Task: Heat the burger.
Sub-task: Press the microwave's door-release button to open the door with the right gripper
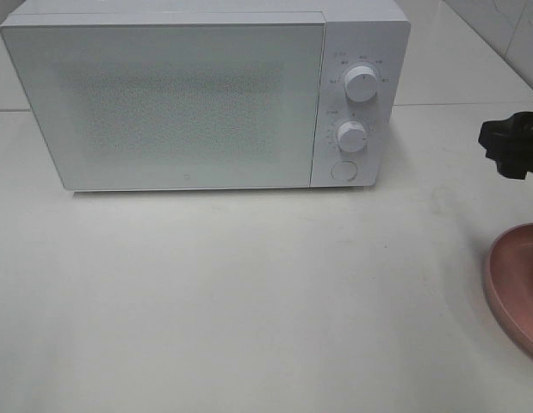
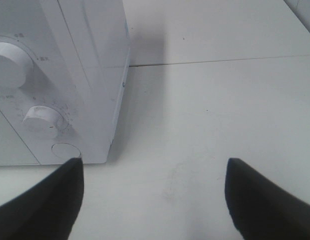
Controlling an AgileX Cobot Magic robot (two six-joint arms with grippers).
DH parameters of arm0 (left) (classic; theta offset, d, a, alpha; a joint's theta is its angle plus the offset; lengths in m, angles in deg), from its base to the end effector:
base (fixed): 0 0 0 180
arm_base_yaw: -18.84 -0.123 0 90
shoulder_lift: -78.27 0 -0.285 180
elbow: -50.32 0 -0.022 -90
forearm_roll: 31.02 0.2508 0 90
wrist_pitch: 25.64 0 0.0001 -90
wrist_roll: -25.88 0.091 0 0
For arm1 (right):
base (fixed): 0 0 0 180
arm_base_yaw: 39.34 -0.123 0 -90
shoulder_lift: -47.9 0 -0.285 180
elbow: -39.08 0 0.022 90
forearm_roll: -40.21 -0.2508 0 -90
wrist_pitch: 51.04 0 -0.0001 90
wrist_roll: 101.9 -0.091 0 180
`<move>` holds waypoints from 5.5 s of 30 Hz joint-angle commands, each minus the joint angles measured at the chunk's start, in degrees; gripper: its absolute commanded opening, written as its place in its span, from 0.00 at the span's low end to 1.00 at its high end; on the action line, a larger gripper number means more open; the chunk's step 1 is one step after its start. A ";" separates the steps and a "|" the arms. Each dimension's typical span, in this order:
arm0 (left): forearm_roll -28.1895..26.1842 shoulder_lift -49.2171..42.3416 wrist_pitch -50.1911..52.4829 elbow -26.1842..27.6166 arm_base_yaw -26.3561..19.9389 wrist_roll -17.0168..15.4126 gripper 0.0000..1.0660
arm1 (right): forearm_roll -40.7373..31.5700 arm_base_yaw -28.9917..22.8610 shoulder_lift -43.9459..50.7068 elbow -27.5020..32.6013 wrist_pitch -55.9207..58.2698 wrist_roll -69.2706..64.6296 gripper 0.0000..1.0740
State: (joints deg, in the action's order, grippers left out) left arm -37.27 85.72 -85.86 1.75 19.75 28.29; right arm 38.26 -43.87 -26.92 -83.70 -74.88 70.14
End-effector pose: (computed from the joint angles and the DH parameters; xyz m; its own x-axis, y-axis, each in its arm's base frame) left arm -0.0057 -0.0085 0.2784 -0.4410 -0.0052 -0.8975 0.0953 0.9941 -0.0526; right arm 0.2122 0.0156 0.2179 -0.3182 0.1445 -0.9369 -0.0123 0.9876 0.1565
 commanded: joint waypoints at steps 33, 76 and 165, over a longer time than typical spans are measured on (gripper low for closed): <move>0.17 -1.38 0.80 -0.11 -0.17 0.11 0.95 | -50.19 -38.67 -28.13 -0.17 -42.00 24.18 0.70; 0.17 -1.38 0.80 -0.11 -0.17 0.11 0.95 | -44.58 -38.73 -42.86 -12.38 -41.71 11.69 0.70; 0.23 -1.38 0.80 -0.11 -0.17 0.06 0.95 | -41.54 -27.62 -57.41 -30.14 -32.77 -67.55 0.00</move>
State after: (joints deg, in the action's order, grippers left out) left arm -37.21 85.72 -85.86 1.75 19.75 28.29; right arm -2.82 -71.66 -83.99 -112.58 -106.68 0.81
